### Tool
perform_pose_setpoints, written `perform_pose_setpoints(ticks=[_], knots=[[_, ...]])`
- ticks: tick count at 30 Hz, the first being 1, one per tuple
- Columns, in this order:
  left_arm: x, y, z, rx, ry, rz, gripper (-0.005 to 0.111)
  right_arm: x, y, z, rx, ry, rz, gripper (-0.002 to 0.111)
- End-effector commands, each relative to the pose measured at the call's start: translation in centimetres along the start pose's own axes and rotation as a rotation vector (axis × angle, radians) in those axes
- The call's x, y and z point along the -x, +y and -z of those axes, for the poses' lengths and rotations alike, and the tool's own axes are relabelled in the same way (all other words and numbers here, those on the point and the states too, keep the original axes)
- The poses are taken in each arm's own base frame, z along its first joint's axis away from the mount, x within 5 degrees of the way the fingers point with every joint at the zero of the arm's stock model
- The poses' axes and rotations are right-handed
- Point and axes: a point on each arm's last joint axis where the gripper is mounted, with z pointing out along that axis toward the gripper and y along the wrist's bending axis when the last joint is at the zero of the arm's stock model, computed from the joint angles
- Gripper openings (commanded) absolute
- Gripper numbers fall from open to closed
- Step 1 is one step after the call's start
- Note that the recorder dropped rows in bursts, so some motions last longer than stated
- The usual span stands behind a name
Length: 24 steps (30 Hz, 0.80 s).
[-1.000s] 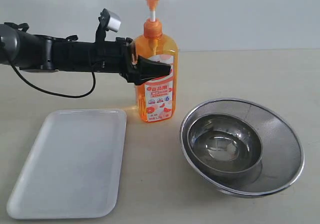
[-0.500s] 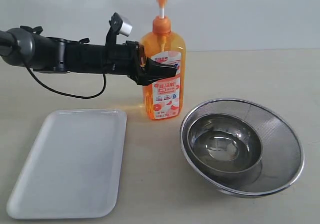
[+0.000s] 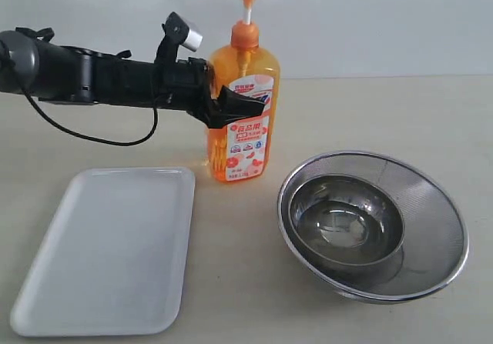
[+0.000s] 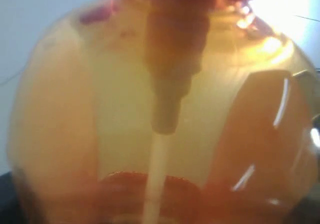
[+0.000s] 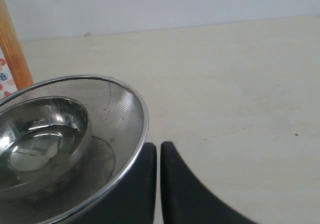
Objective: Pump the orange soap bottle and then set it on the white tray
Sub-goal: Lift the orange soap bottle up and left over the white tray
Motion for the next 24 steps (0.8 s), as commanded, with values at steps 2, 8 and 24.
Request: perform_pose_setpoints(ticks=[2, 8, 24], knots=[[3.2, -1.2, 1.7, 0.011, -0.067, -0.025, 0.005, 0.1, 0.0, 0.0, -0.004, -0.011, 0.004, 0.000], [4.9, -2.5, 3.5, 0.036, -0.076, -0.044, 0.005, 0.1, 0.0, 0.0, -0.004, -0.011, 0.004, 0.000], [7.3, -8.1, 9.0, 0.053, -0.095, -0.003, 0.005, 0.1, 0.0, 0.0, -0.003, -0.016, 0.004, 0.000]])
